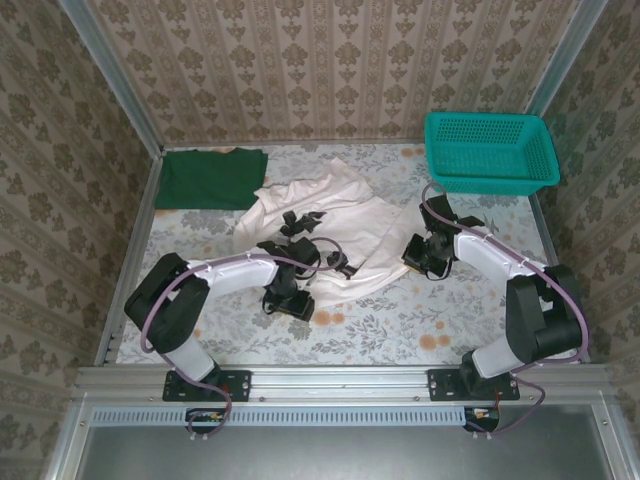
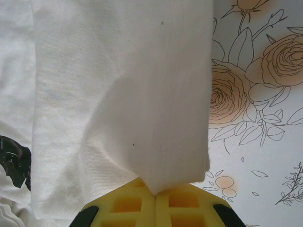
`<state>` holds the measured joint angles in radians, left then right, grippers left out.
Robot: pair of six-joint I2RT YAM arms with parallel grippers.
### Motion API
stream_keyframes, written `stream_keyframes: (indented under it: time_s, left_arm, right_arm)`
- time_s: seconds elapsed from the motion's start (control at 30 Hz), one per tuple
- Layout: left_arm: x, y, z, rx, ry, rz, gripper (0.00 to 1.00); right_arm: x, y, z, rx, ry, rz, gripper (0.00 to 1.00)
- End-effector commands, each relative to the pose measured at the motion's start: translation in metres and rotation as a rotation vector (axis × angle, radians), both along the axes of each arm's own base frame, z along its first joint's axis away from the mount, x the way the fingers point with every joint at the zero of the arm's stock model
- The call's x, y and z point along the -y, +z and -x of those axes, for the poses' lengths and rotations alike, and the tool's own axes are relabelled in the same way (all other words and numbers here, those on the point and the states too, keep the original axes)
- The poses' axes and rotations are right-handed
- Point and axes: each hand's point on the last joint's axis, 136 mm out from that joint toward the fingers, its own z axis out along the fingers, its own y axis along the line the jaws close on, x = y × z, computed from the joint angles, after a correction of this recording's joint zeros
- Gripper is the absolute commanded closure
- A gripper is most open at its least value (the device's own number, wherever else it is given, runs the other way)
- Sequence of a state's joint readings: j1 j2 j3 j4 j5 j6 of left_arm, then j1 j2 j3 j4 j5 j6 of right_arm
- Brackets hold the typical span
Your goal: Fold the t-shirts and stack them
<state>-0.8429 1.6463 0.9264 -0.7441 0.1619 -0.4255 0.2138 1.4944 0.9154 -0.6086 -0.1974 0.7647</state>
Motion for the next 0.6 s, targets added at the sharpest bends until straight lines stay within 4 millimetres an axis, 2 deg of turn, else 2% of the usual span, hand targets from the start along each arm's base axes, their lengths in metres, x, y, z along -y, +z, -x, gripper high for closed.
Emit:
stream_keyframes:
  time_s: [0.0,0.13,0.27,0.33,0.4,0.57]
  left_arm:
    - [-0.002,-0.012,0.002,0.013,-0.026,-0.074,0.5]
    - [-0.007,-0.022,0.003,0.01,-0.039,-0.122,0.6]
    - [-0.016,-0.02,-0.002,0.036,-0.041,-0.171,0.8]
    - [-0.022,-0.012,-0.008,0.063,-0.04,-0.189,0.92]
    - [-0.029,0.005,-0.019,0.103,-0.014,-0.176,1.0]
    - [-0.052,0.075,-0.064,0.29,0.105,-0.067,1.0]
  right_arm:
    - [-0.004,0.003,-0.001,-0.005,0.008,-0.021,1.0]
    - [-0.003,0.002,0.001,-0.008,0.007,-0.02,1.0]
    - [-0.001,0.004,0.0,-0.001,0.0,-0.009,1.0]
    - [0.002,0.011,-0.002,0.018,-0.004,0.001,1.0]
    - [0.006,0.022,-0.007,0.041,-0.011,0.007,1.0]
    - [0.017,0.069,-0.03,0.122,-0.013,0.056,1.0]
